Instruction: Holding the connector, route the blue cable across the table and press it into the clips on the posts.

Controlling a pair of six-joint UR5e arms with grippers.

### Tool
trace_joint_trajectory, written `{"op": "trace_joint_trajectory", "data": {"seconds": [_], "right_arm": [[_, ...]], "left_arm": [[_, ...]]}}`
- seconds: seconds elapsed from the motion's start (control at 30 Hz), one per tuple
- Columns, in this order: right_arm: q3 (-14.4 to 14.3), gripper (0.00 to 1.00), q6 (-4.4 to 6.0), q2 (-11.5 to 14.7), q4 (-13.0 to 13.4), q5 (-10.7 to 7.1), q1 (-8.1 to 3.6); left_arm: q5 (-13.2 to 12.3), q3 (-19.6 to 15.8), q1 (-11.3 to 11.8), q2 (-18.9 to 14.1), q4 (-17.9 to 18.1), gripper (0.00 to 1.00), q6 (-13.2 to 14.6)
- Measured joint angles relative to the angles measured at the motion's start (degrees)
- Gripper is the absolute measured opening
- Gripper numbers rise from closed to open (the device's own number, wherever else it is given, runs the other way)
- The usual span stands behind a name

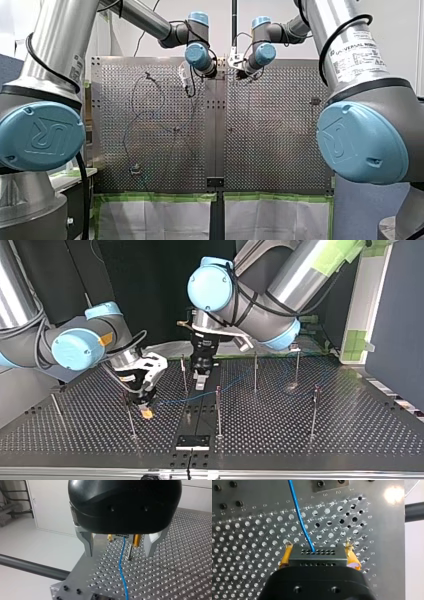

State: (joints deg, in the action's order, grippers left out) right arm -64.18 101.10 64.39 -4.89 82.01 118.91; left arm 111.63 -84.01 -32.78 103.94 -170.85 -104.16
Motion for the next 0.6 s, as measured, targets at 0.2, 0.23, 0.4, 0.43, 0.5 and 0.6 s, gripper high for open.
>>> {"op": "trace_joint_trajectory", "data": {"seconds": [0.2,0.23,0.4,0.43,0.5,0.6], "right_arm": [[-1.2,0.0,-0.1,1.1,-0.1,0.0,-0.07],[-1.6,0.0,-0.19,1.4,-0.1,0.0,-0.12],[-3.2,0.0,-0.81,2.2,-0.1,-0.05,-0.32],[-3.3,0.0,-0.91,2.3,-0.1,-0.06,-0.36],[-3.5,0.0,-1.0,2.4,-0.1,-0.07,-0.41],[-3.5,0.0,-1.05,2.6,-0.1,-0.09,-0.45]], "left_arm": [[1.9,3.4,-1.2,3.3,-0.5,1.0,0.9],[2.2,3.9,-1.2,3.7,-0.4,1.0,1.0],[3.2,6.4,-1.4,4.5,0.1,1.0,1.0],[3.2,6.9,-1.4,4.6,0.2,1.0,1.0],[3.1,7.9,-1.4,5.0,0.1,1.0,1.0],[2.7,9.0,-1.5,6.0,-0.2,1.0,1.0]]}}
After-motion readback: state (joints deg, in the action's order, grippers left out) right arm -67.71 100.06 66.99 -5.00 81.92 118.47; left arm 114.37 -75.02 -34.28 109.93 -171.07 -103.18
